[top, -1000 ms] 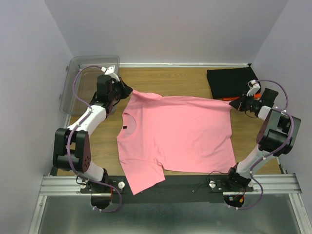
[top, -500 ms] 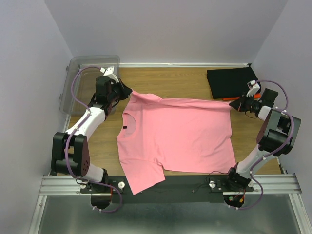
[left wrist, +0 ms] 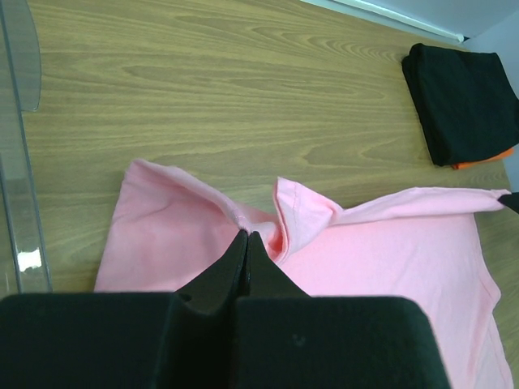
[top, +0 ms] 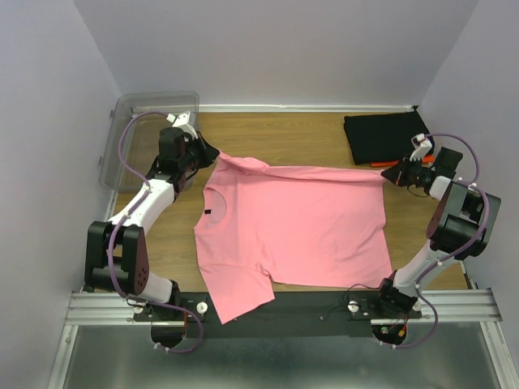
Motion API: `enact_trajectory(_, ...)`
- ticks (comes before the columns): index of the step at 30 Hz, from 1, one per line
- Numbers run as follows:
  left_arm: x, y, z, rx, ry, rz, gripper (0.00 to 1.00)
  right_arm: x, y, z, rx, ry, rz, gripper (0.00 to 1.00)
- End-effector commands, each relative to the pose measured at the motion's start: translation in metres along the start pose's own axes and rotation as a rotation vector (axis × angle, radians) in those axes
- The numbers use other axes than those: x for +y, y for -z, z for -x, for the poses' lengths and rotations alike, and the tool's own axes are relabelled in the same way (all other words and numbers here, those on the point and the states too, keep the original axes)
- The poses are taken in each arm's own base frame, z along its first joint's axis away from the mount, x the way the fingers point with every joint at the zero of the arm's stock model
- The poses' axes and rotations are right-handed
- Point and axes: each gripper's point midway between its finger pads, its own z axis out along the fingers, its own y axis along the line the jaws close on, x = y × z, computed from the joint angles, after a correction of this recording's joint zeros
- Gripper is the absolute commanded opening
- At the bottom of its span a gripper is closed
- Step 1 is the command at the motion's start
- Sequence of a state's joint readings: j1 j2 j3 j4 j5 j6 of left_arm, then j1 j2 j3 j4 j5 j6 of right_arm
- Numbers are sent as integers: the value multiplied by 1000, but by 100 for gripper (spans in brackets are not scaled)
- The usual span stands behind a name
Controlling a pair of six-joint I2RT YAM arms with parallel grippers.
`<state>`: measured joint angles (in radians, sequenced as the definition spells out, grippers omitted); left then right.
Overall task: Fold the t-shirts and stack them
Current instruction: Fold the tshirt
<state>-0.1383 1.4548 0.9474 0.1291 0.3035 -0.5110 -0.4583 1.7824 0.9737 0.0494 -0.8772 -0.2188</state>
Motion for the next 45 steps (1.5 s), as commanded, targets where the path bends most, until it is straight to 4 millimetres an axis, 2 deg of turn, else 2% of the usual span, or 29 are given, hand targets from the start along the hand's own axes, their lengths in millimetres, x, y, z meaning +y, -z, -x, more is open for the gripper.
enact_trajectory(1,-1,9,2,-14,-20,-6,0,-5,2,2,6,6,-7,6)
enact_trajectory(19,-5,21,-1,-21,-13,-14,0,-6,1,0,16,2,-11,6)
enact_trajectory(32,-2,25,-15,4,-4,-21,0,-8,4,-2,23,27,-33,6)
enact_trajectory(34,-1,25,-18,6,-1,-18,0,-6,6,-8,43,12,-36,7)
enact_trajectory(36,-2,27,-17,4,-2,-21,0,-5,9,-8,47,22,-42,10)
enact_trajectory(38,0,27,-22,12,1,-19,0,-5,11,-11,58,29,-55,19)
enact_trajectory(42,1,30,-28,23,1,-18,0,0,29,-18,89,67,-111,30)
enact_trajectory(43,1,30,-28,25,0,-19,0,-1,33,-18,91,81,-129,39)
enact_trajectory(44,1,30,-29,27,-1,-22,0,-1,37,-23,100,82,-149,44)
enact_trajectory(45,1,30,-29,27,0,-22,0,0,42,-19,93,96,-163,48)
